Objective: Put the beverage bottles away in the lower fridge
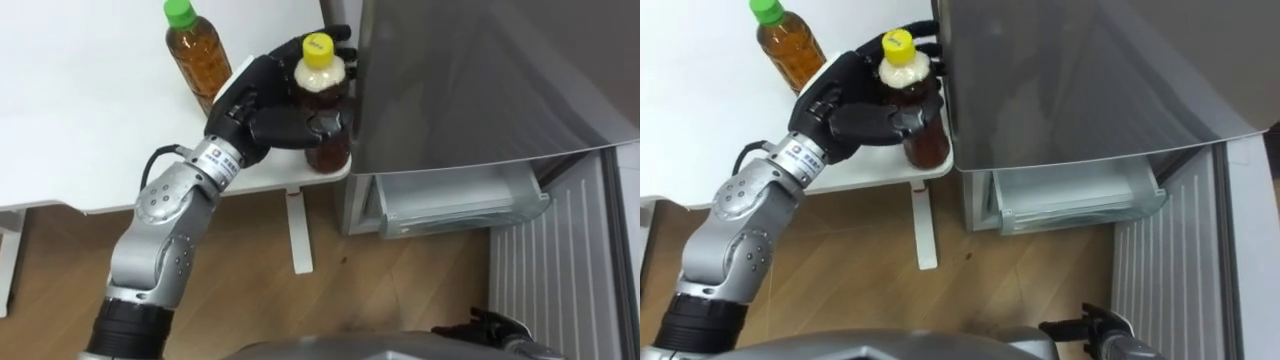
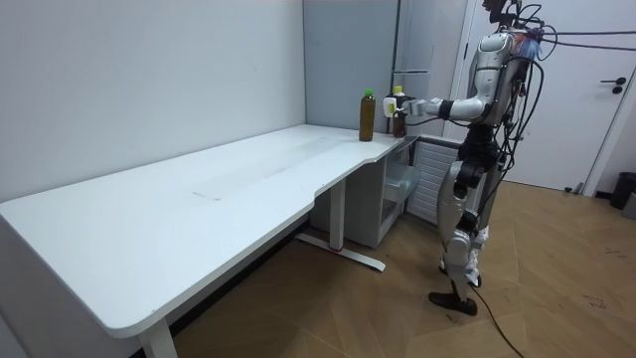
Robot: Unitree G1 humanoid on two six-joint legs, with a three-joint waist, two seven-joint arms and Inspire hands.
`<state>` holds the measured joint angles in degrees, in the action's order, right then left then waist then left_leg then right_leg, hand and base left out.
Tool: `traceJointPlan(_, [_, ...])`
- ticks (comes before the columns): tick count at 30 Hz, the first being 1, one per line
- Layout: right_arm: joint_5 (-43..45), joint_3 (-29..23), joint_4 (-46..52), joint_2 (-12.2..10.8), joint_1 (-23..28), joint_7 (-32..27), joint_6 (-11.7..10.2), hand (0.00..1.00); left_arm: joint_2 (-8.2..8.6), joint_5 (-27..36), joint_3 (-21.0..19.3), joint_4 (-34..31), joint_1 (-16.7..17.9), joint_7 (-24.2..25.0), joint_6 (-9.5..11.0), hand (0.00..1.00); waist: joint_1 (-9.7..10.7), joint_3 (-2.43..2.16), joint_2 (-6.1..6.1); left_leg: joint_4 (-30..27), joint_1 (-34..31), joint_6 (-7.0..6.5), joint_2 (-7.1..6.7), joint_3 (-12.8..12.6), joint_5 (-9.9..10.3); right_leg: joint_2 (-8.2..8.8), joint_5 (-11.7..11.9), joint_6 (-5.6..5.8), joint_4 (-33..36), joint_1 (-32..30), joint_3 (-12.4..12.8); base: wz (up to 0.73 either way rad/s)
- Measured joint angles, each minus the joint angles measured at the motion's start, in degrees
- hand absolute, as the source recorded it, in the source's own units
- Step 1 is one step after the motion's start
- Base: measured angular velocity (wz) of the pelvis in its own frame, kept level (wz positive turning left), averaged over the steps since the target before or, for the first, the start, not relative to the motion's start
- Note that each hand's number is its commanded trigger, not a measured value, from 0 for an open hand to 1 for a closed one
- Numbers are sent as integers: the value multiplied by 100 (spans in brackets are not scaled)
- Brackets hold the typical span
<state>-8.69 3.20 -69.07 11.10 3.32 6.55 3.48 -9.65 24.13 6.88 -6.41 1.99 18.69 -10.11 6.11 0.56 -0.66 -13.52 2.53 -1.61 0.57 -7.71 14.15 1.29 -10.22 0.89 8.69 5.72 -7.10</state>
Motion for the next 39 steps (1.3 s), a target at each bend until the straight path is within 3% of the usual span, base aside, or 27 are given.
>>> traceJointPlan(8, [12,-2,1,38,-34,-2,27,0,-114,-10,100,40,-1,-50,-206,100,2,27,-67,4,0,0,5,2,0,-6,0,0,-1,-24,-4,0])
traceJointPlan(16, [11,0,-1,21,-35,-3,26,0,-90,-9,95,39,-2,-38,-206,100,-16,14,-36,0,-15,2,3,-2,-1,1,0,0,4,-62,-20,0])
traceJointPlan(23, [35,6,-18,-84,-56,53,34,0,-26,-10,113,-105,-1,11,-206,100,-40,-33,98,-9,-34,1,-5,19,-2,8,0,0,4,-68,-27,0])
traceJointPlan(28, [97,29,-19,-88,-79,41,30,0,-6,-12,247,-384,-1,136,-200,100,-98,-38,102,-15,-59,0,-14,28,-2,17,0,0,4,-82,-41,0])
traceJointPlan(39, [495,602,200,5,-235,34,17,0,-53,4,692,-389,38,177,-137,100,-326,-38,85,-37,-85,-1,-14,43,-3,19,0,-1,7,-82,-89,2])
